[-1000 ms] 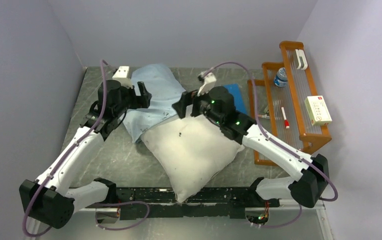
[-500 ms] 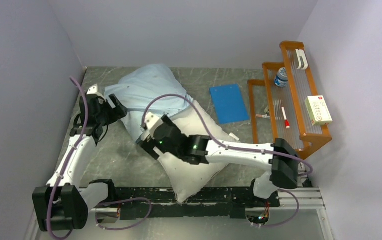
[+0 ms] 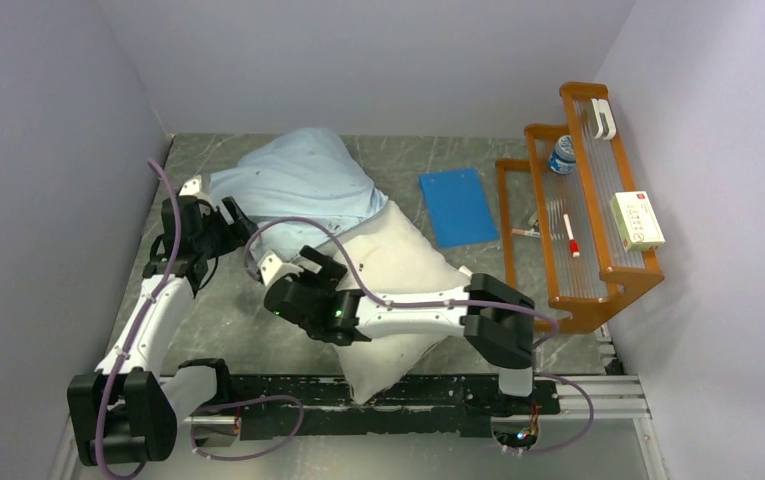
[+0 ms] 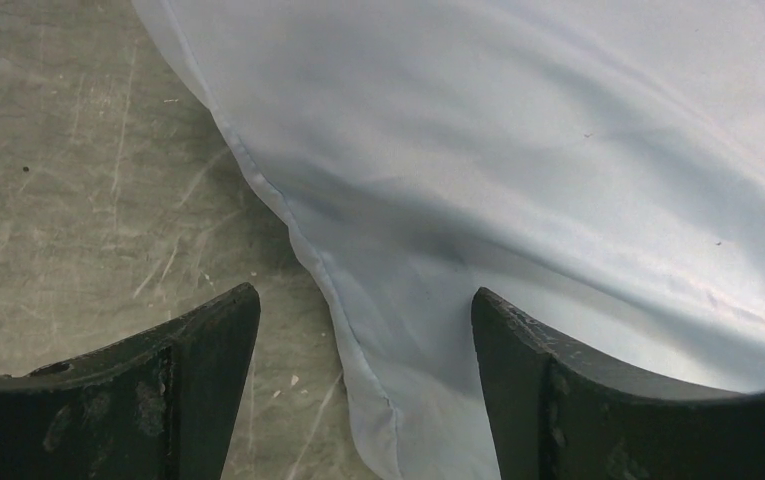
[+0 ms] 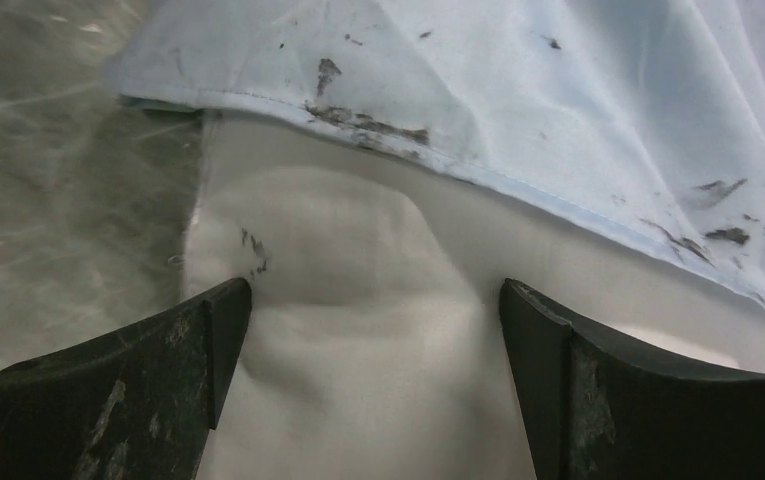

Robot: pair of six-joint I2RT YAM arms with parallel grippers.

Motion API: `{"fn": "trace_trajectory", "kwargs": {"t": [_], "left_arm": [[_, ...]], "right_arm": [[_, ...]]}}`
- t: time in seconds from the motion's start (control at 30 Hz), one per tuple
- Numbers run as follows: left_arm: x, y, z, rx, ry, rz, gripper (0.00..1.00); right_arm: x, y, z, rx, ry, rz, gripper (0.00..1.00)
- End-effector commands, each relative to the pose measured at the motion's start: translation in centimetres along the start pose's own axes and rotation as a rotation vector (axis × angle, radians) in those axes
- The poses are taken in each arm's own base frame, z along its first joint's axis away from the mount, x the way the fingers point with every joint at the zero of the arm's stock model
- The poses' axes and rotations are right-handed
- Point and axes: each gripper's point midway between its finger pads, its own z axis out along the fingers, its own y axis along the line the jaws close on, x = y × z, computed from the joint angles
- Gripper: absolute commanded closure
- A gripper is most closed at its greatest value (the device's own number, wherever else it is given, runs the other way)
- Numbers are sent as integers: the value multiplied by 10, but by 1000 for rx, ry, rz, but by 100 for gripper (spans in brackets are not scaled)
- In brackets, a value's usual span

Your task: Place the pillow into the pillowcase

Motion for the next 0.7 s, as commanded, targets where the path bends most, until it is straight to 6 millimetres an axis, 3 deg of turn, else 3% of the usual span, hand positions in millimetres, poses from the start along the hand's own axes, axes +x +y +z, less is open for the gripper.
{"fn": "trace_trajectory", "kwargs": {"t": [0.0, 0.07, 0.13, 0.17, 0.23, 0.3, 0.33, 0.43, 0.53, 0.67], "left_arm": [[-7, -5, 0, 30, -28, 17, 19], [-10, -1, -3, 8, -47, 4, 21], [-12, 2, -6, -15, -69, -7, 22], [-14, 3, -8, -21, -81, -9, 23], [-17, 3, -11, -21, -102, -11, 25], [-19, 2, -13, -13, -120, -9, 29], [-19, 0, -14, -2, -125, -3, 29], [-22, -5, -17, 24, -132, 30, 32], [-25, -14, -21, 67, -123, 79, 34], [-31, -41, -32, 176, -147, 177, 39]], "right_arm": [[15, -10, 19, 177, 22, -129, 2], [22, -6, 29, 167, 39, -141, 7], [23, -5, 36, 133, 49, -103, 19], [20, -7, 38, 117, 43, -77, 31], [9, -14, 37, 99, 13, -43, 69], [-4, -26, 37, 85, -16, -7, 96], [-10, -30, 37, 68, -29, 11, 100], [-30, -47, 38, -7, -90, 130, 100], [-56, -71, 26, -102, -206, 291, 100], [-89, -104, 3, -222, -368, 465, 100]]}}
